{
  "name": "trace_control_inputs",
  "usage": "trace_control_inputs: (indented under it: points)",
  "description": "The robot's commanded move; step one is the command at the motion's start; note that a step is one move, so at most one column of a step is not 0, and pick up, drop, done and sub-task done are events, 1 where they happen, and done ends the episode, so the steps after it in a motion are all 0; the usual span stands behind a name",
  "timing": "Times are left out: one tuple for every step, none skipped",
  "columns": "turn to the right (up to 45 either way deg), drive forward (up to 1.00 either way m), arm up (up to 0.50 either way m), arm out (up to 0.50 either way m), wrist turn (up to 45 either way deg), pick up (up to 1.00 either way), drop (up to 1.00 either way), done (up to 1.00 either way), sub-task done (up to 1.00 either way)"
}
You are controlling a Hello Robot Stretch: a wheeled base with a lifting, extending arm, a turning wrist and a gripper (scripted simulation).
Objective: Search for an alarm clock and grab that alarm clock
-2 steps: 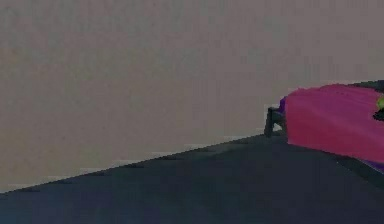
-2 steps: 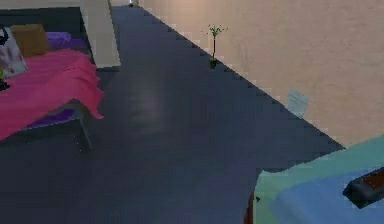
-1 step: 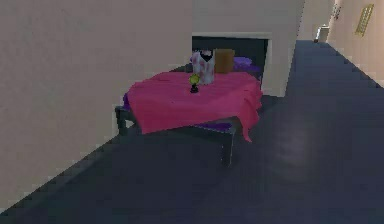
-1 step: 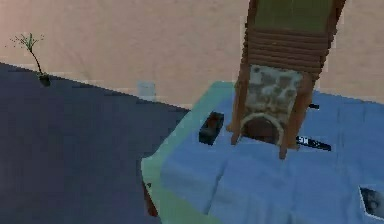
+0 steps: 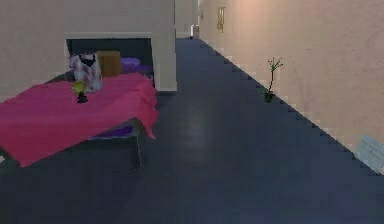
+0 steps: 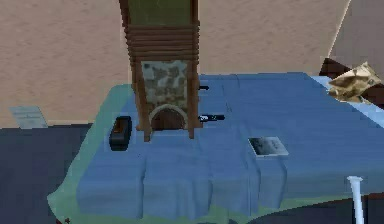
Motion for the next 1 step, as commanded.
trace_control_inputs:
  points:
    - [0.0,0.05,0.00,0.00,0.0,0.00,0.00,0.00,0.00]
